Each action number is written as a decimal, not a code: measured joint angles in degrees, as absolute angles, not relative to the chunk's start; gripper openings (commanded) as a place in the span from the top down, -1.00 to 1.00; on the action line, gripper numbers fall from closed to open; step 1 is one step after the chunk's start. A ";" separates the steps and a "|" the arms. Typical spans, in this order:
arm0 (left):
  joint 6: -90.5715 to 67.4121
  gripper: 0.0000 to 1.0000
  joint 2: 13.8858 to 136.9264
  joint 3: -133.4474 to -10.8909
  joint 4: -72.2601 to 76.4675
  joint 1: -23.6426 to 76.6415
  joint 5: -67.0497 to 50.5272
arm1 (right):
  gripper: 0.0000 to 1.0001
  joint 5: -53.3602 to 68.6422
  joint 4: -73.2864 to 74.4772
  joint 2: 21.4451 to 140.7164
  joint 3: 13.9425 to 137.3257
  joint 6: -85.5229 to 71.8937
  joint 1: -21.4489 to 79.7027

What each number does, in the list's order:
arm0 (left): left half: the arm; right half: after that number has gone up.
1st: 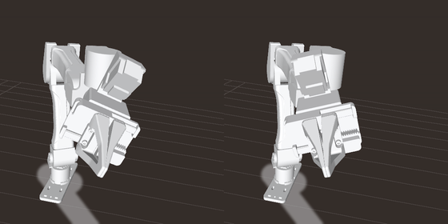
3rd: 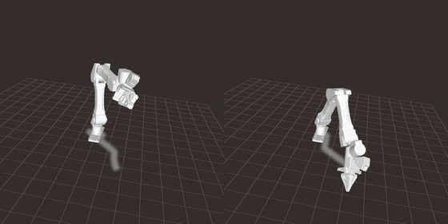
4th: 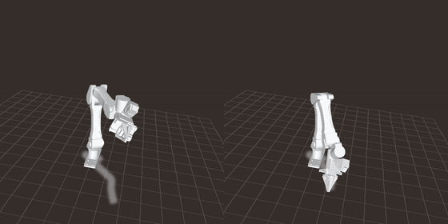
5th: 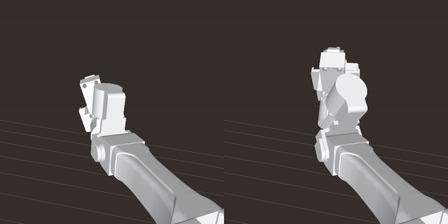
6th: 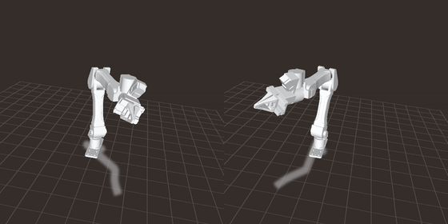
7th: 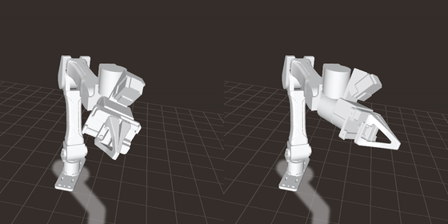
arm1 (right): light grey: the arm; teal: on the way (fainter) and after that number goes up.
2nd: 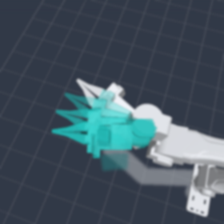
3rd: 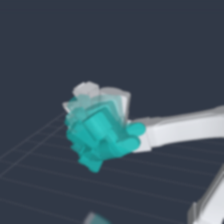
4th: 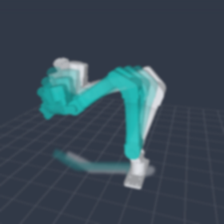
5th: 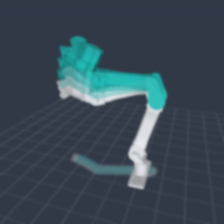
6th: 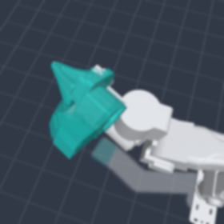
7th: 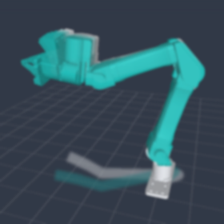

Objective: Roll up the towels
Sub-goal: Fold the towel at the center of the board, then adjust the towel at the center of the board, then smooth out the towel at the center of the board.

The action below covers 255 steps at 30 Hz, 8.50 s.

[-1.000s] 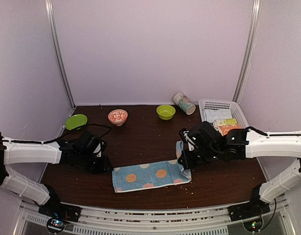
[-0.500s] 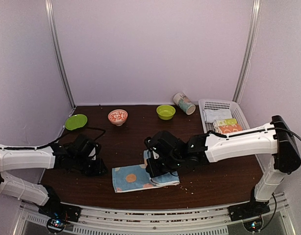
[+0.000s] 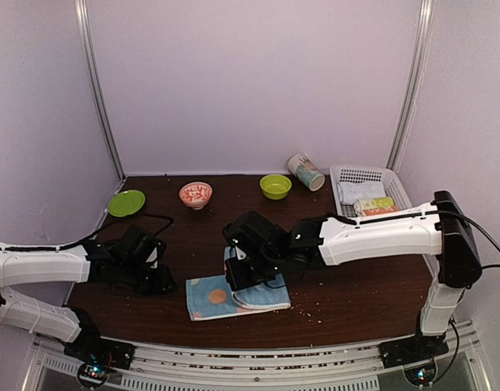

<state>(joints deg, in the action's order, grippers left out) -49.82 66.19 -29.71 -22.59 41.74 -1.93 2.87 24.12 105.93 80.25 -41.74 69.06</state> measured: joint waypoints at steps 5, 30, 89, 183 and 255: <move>-49.82 0.51 65.98 -29.52 -22.65 41.74 -1.65 | 1.00 3.11 25.08 108.33 82.87 -41.50 69.43; -49.60 0.28 59.42 -30.37 -27.86 41.76 -0.47 | -0.16 7.40 24.75 92.86 70.19 -36.27 65.14; -59.88 0.82 85.03 -35.14 -7.01 46.83 -11.55 | -0.14 7.31 12.16 91.07 55.88 -40.91 60.38; -58.65 1.00 74.17 -29.71 -15.53 47.75 -8.99 | 0.97 4.43 17.61 96.01 53.78 -44.95 61.43; -50.00 1.00 87.74 -39.64 -14.79 50.04 -10.57 | 0.63 10.87 11.62 99.35 61.01 -41.36 54.92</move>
<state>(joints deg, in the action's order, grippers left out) -50.00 87.74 -39.64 -14.79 50.04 -10.57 10.87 11.62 99.35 61.01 -41.36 54.92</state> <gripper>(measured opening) 0.004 0.203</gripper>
